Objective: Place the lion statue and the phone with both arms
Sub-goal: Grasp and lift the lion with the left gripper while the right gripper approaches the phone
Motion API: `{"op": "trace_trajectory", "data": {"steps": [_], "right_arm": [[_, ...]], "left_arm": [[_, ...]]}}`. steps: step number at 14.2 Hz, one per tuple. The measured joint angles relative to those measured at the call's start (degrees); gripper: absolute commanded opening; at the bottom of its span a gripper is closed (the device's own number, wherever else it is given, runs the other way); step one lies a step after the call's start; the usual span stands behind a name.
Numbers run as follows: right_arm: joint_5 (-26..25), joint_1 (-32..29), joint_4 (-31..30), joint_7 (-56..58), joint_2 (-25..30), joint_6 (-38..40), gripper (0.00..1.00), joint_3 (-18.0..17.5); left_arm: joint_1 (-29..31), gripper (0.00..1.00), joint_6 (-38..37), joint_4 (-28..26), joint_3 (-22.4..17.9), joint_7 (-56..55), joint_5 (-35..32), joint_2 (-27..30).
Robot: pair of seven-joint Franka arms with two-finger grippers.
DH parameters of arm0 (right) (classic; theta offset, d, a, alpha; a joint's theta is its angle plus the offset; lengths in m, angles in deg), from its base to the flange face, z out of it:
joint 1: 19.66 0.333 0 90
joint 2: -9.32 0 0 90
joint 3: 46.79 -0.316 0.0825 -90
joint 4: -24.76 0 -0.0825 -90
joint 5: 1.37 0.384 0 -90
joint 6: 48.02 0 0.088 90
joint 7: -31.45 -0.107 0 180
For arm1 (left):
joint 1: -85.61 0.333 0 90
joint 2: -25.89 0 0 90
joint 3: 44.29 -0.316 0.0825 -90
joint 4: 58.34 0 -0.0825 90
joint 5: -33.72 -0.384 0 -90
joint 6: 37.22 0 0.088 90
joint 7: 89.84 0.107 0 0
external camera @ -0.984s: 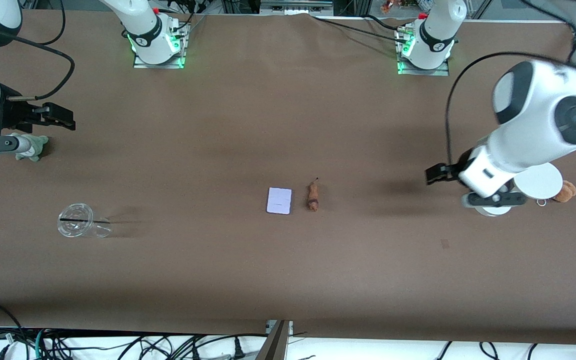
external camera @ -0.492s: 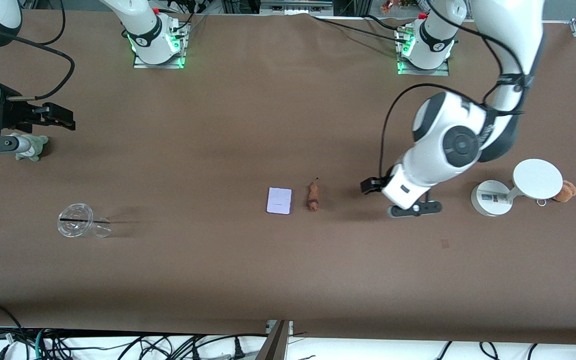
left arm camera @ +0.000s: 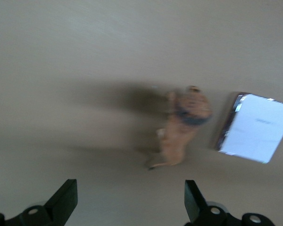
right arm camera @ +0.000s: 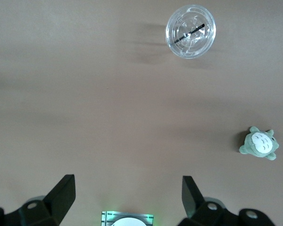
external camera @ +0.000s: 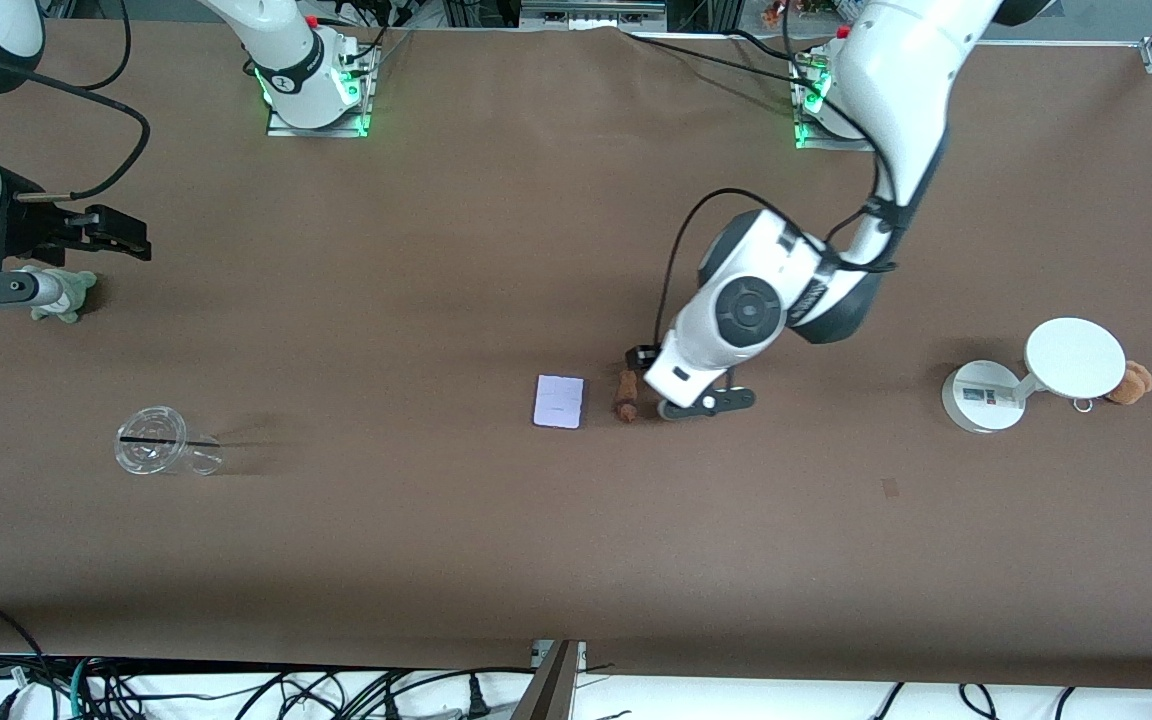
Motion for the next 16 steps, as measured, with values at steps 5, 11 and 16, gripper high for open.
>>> {"op": "trace_trajectory", "data": {"steps": [5,11,16], "right_arm": [[0.0,0.01,0.0,0.0,0.0,-0.03,1.0,-0.02],[0.01,0.18,0.18,0.0,-1.95,-0.53,1.0,-0.09],[0.02,0.46,0.35,0.0,-3.86,-2.61,1.0,-0.2]], "left_arm": [[-2.68,1.0,4.42,4.43,-0.14,-4.14,0.0,-5.41],[-3.27,0.89,4.49,10.8,-1.47,-5.96,0.0,-11.53],[-3.47,0.56,4.49,11.75,-1.75,-6.18,0.0,-11.86]]}}
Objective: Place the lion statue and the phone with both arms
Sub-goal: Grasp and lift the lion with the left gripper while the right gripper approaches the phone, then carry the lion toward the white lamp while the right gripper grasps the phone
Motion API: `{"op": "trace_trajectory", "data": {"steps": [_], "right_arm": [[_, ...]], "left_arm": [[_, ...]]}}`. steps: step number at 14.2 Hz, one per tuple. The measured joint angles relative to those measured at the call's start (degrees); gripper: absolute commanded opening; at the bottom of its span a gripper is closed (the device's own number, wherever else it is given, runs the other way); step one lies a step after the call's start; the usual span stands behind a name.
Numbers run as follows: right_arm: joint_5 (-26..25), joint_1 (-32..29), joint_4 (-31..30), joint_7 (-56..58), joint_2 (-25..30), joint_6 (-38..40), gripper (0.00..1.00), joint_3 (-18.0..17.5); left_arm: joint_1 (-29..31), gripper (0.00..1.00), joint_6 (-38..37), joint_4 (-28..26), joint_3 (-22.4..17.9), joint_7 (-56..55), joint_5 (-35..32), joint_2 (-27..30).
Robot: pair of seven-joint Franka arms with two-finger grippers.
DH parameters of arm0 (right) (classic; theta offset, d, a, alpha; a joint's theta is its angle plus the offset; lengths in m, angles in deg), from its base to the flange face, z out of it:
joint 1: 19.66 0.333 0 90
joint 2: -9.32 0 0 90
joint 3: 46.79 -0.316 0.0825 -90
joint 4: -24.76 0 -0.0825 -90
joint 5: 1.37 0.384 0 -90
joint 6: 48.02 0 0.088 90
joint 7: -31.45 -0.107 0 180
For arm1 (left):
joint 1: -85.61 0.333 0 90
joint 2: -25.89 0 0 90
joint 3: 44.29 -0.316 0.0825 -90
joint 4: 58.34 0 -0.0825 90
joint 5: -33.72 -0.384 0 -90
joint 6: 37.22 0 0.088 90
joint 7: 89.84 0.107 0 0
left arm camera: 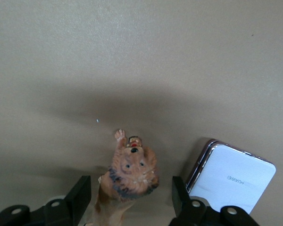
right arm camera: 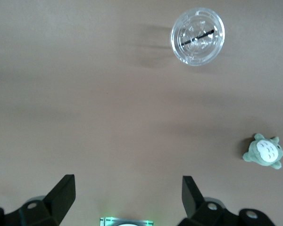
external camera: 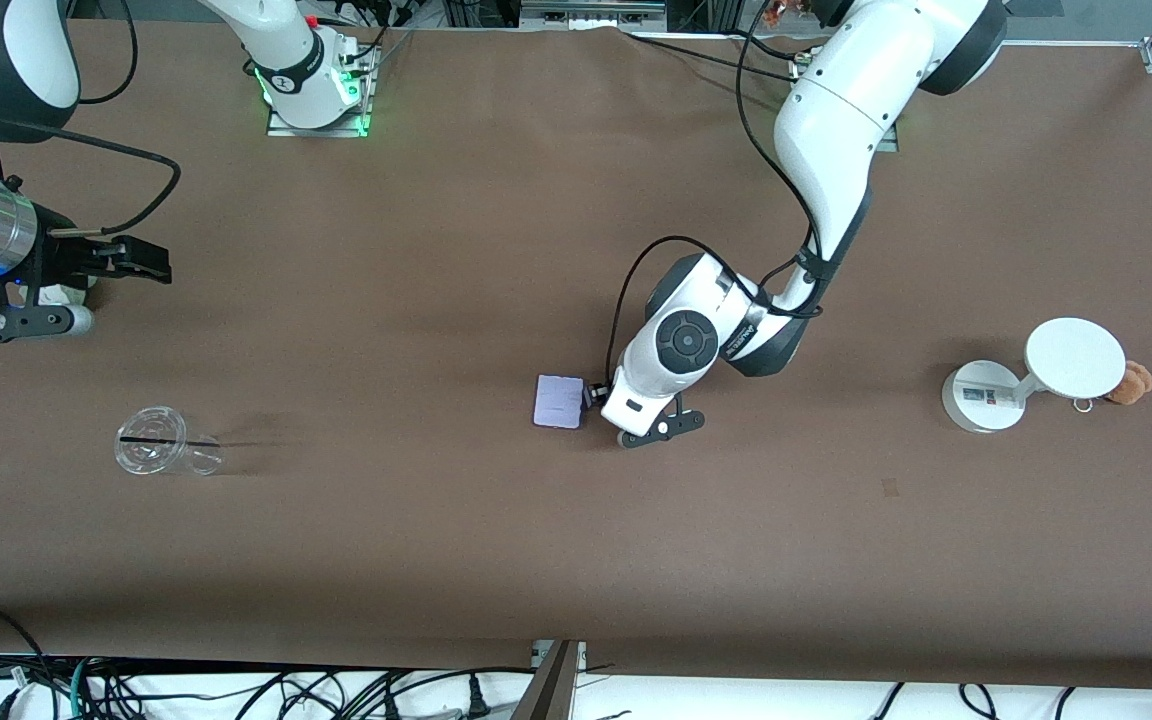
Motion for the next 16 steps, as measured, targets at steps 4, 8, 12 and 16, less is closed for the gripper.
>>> {"op": "trace_trajectory", "data": {"steps": [4,8,12,16], "right_arm": [[0.02,0.43,0.0,0.0,-2.54,-0.38,1.0,-0.06],[0.09,2.62,0.04,-0.97,-4.52,-2.29,1.0,-0.12],[0.15,7.9,0.04,-11.83,-7.76,-10.27,1.0,-0.22],[1.35,12.98,0.05,-22.39,-13.8,-20.31,1.0,-0.4]], "left_arm": [[-0.08,0.2,0.0,0.09,-0.4,0.0,-0.43,0.0],[-0.15,0.02,-0.65,0.34,-0.78,-0.34,-4.62,0.11],[1.82,0.0,-13.09,2.1,-5.77,-0.44,-5.73,3.45],[10.03,0.0,-23.88,2.5,-8.21,10.56,-6.01,11.47]]}}
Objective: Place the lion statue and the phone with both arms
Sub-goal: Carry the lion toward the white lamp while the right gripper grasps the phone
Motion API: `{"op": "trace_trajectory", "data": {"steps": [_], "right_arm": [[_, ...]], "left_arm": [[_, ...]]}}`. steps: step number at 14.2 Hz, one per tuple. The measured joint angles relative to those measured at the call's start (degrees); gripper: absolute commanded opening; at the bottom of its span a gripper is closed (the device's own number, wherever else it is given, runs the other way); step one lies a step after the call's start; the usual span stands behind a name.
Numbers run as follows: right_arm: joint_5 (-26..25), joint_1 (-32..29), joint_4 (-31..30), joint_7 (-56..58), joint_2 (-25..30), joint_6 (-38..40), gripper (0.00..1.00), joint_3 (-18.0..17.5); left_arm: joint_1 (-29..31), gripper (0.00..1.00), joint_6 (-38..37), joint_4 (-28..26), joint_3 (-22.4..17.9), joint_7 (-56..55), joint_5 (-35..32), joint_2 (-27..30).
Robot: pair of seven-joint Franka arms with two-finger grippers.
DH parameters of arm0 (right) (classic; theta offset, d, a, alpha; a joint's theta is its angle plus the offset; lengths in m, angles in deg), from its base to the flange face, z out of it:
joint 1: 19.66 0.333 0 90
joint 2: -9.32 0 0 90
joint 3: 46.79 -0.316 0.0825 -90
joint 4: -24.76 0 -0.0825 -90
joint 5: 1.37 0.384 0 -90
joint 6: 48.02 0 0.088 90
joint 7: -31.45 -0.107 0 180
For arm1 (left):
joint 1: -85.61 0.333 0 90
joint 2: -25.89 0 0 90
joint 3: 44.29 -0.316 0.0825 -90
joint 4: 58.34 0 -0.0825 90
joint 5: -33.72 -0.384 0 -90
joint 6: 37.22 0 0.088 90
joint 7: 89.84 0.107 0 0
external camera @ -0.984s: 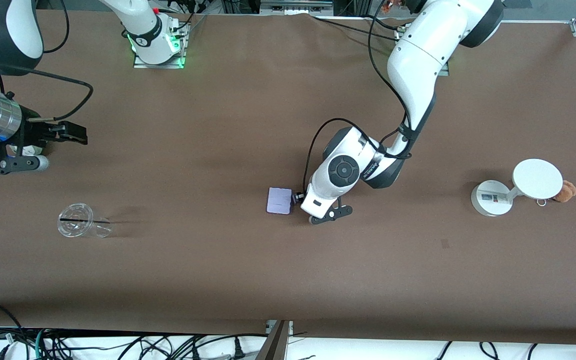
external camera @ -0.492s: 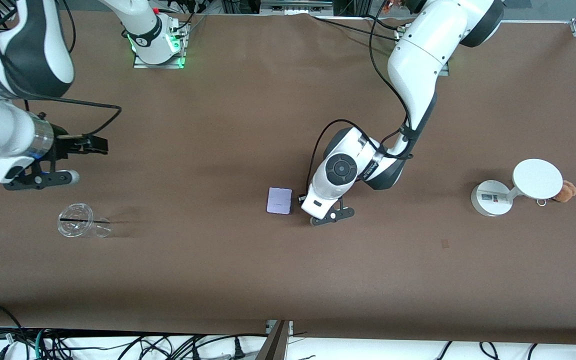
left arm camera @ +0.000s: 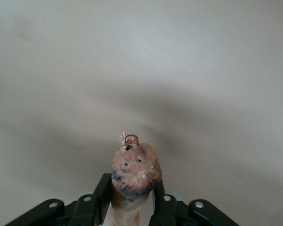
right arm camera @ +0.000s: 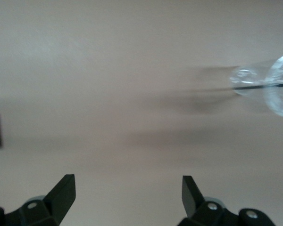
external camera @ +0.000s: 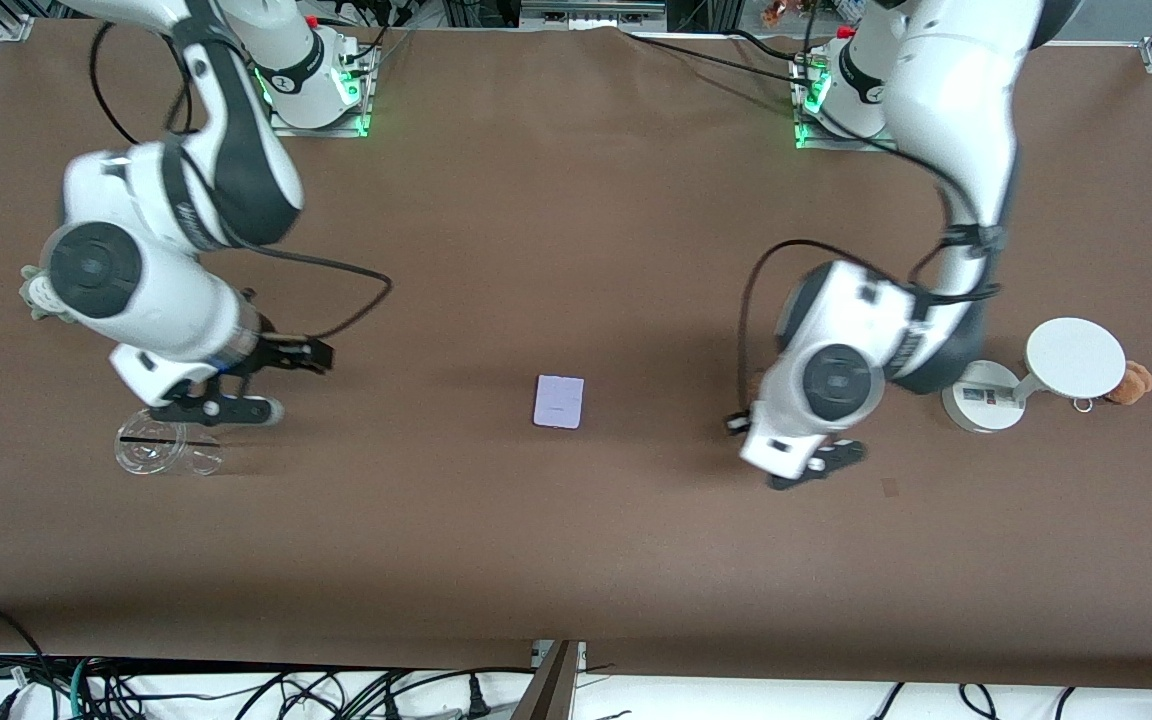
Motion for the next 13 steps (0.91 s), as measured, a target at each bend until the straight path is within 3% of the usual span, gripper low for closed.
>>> {"op": "trace_trajectory", "data": {"steps": [5,9,13], "right_arm": [[0.27,9.33,0.07,-20.98,-6.9,-14.04,1.0,-0.23],[0.27,15.84,0.15,-29.81,-13.2,-26.08,1.0,-0.24],[-0.44,20.32,3.16,-34.69,-19.1,-28.72,1.0,-0.05]], "left_arm": [[6.48,0.0,0.39,-1.94,-0.04,9.89,-2.77,1.2],[10.26,0.0,12.1,-8.09,-0.19,15.38,-3.37,0.84],[13.52,0.0,23.15,-14.63,-0.2,20.82,-3.41,0.1]]}}
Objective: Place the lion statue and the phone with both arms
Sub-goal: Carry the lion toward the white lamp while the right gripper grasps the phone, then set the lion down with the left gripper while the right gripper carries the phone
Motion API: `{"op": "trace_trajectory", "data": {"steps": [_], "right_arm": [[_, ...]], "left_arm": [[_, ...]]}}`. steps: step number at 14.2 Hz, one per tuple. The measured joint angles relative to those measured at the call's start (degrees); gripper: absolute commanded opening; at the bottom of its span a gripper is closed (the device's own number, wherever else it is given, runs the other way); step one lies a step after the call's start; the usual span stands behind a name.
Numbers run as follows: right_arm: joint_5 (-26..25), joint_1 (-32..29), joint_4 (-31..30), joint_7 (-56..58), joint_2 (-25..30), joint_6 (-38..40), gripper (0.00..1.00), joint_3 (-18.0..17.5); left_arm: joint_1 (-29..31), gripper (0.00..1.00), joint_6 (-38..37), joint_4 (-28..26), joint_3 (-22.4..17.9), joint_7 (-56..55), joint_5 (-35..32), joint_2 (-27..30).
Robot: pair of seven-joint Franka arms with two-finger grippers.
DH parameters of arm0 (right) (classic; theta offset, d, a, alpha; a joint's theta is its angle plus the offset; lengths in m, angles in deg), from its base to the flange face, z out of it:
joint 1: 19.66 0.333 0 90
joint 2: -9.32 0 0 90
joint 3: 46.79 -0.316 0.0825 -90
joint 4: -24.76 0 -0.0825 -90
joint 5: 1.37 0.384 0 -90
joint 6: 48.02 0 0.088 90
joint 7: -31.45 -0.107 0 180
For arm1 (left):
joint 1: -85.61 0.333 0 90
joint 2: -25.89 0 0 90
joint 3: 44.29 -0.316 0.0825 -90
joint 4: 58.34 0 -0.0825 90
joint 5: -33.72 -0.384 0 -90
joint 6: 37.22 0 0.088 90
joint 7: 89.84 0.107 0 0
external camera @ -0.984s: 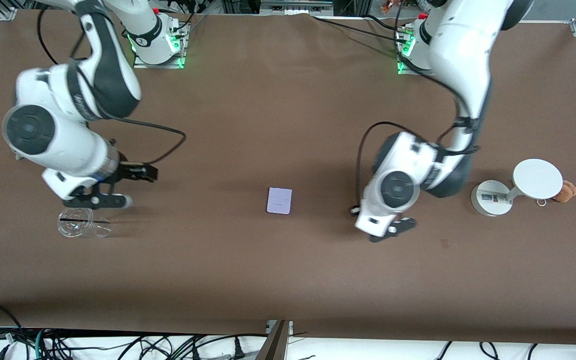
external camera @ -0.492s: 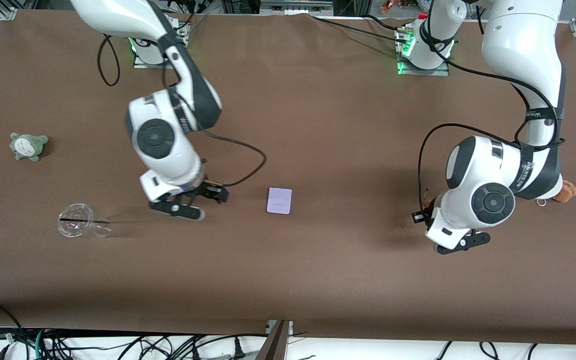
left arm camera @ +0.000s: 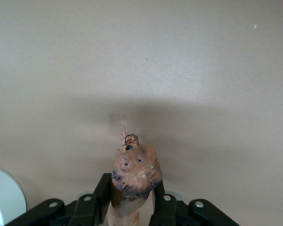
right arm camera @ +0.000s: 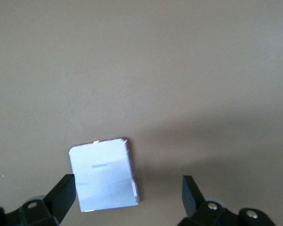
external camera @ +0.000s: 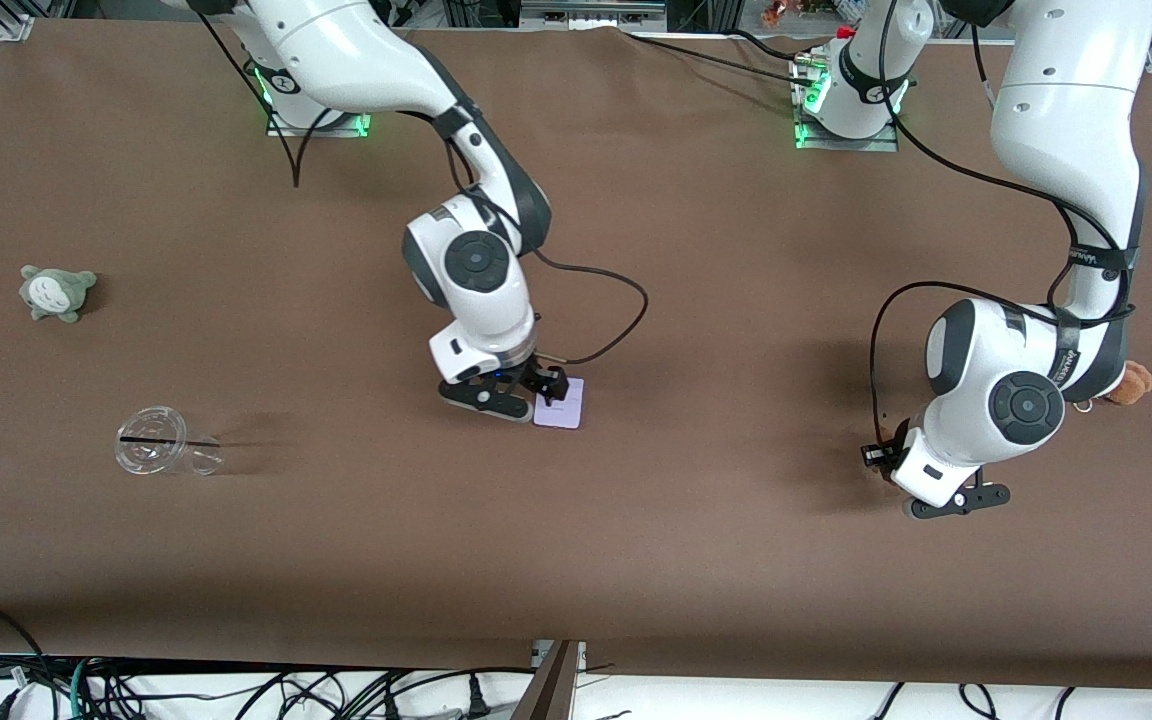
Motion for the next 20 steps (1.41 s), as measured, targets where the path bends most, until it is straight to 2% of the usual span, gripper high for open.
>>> {"op": "trace_trajectory", "data": {"steps": [5,11,12,13,14,16,18,19,20], "right_arm": [[-2.12,1.58,5.51,-0.12,-5.99,-0.08,1.0,0.12],[-2.5,2.49,6.49,-0.12,-8.44,-3.02,1.0,0.15],[-2.66,2.7,6.49,-0.12,-8.82,-3.43,1.0,0.15],[-2.79,2.84,6.5,-0.11,-9.17,-3.9,1.0,0.15],[-2.88,2.95,6.51,-0.11,-9.51,-4.41,1.0,0.16],[-3.08,3.17,6.57,-0.08,-10.2,-5.44,1.0,0.16],[-4.32,3.36,6.63,-0.07,-10.75,-5.76,0.99,0.16],[-4.7,3.45,6.63,-0.07,-11.01,-5.84,0.77,0.16],[-4.93,3.5,6.68,0.08,-11.27,-6.08,0.46,0.17]], "left_arm": [[2.7,0.04,6.7,-4.0,-0.03,6.97,-0.03,-0.42],[3.32,0.14,7.56,-4.4,0.11,9.1,-0.11,-1.19],[3.32,0.24,7.59,-4.41,0.15,9.14,-0.47,-1.29],[3.33,0.44,7.61,-4.41,0.15,9.14,-1.08,-1.38],[3.32,0.58,7.63,-4.41,0.16,9.14,-1.33,-1.46],[3.32,0.63,7.67,-4.41,0.18,9.16,-1.37,-1.59],[3.32,0.64,7.74,-4.41,0.18,9.17,-1.37,-1.62],[3.32,0.64,7.83,-4.41,0.18,9.17,-1.37,-1.62],[3.32,0.64,7.93,-4.4,0.18,9.17,-1.37,-1.62]]}}
